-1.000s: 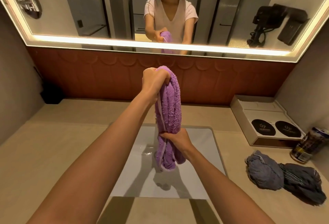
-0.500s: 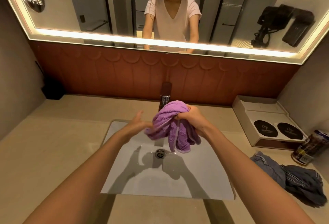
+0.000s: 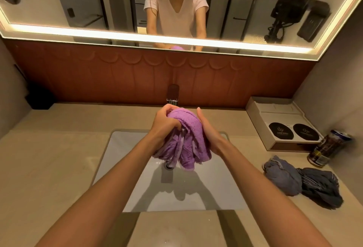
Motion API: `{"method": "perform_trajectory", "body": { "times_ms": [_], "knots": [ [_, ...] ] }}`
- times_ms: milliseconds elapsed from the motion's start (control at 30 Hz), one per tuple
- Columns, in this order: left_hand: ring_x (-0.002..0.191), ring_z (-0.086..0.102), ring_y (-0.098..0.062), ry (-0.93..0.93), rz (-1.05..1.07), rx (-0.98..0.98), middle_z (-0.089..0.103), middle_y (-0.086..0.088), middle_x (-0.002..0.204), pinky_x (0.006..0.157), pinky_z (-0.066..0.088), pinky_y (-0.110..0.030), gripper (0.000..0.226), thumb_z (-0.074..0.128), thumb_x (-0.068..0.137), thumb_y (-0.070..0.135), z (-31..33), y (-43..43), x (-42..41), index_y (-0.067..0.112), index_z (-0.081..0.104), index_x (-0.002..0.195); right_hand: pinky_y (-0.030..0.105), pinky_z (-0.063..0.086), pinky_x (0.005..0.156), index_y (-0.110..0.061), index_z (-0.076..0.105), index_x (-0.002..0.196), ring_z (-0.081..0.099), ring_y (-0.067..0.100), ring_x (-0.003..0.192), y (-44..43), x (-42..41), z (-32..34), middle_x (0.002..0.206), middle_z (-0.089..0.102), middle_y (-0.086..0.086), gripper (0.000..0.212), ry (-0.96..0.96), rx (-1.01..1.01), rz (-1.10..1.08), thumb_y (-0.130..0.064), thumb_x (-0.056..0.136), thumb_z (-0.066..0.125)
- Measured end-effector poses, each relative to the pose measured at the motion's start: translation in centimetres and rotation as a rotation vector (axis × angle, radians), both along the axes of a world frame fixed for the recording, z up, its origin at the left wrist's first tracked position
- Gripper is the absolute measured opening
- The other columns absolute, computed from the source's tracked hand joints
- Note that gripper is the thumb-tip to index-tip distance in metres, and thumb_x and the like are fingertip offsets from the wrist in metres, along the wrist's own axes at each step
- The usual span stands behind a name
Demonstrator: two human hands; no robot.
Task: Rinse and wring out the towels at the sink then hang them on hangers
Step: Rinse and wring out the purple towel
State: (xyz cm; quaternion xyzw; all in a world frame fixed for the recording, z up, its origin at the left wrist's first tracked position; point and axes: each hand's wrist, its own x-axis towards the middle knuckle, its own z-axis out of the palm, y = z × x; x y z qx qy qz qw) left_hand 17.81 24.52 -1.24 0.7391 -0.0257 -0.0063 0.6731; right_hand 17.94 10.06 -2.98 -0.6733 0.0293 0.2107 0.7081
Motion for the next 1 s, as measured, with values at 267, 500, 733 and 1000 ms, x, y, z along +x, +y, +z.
{"method": "perform_trajectory", "body": {
  "times_ms": [267,500,733,1000],
  "knots": [
    [0.066,0.048,-0.013,-0.068,0.181,-0.265,0.052,0.001,0.074,0.049,0.039,-0.021,0.035,0.045,0.047,0.000,0.1,-3.9,-1.2,0.017,0.051,0.077,0.040,0.044,0.079,-0.017,0.059,0.117,0.056,0.027,0.096,1.9,-2.7,-3.8,0.105,0.062,0.010,0.062,0.404,0.350,-0.284,-0.063,0.091,0.028],
    [0.079,0.052,-0.014,-0.048,0.179,-0.348,0.052,-0.004,0.087,0.051,0.043,-0.020,0.038,0.047,0.049,0.006,-0.6,-7.1,-2.6,0.020,0.053,0.083,0.045,0.050,0.089,-0.010,0.064,0.111,0.062,0.032,0.096,2.3,-2.5,-5.5,0.104,0.065,0.016,0.048,0.506,0.823,-0.325,-0.043,0.080,0.050],
    [0.072,0.052,-0.008,-0.028,0.311,-0.320,0.052,0.001,0.085,0.050,0.046,-0.014,0.037,0.054,0.068,-0.007,-0.7,-7.0,-2.4,0.012,0.048,0.099,0.032,0.058,0.054,-0.013,0.064,0.095,0.062,0.027,0.085,-0.4,-1.0,-5.4,0.077,0.073,0.012,0.045,0.401,0.734,-0.413,-0.044,0.099,0.032],
    [0.122,0.049,-0.023,-0.384,-0.163,0.427,0.023,-0.009,0.149,0.080,0.054,-0.023,0.091,0.063,0.069,-0.003,-7.6,-0.3,-4.4,0.031,0.016,0.140,0.015,0.043,0.034,-0.004,0.069,0.075,0.059,0.017,0.036,-3.0,-1.0,-5.7,0.050,0.064,0.010,0.051,0.467,0.307,-0.231,-0.033,0.099,0.035]
  ]
}}
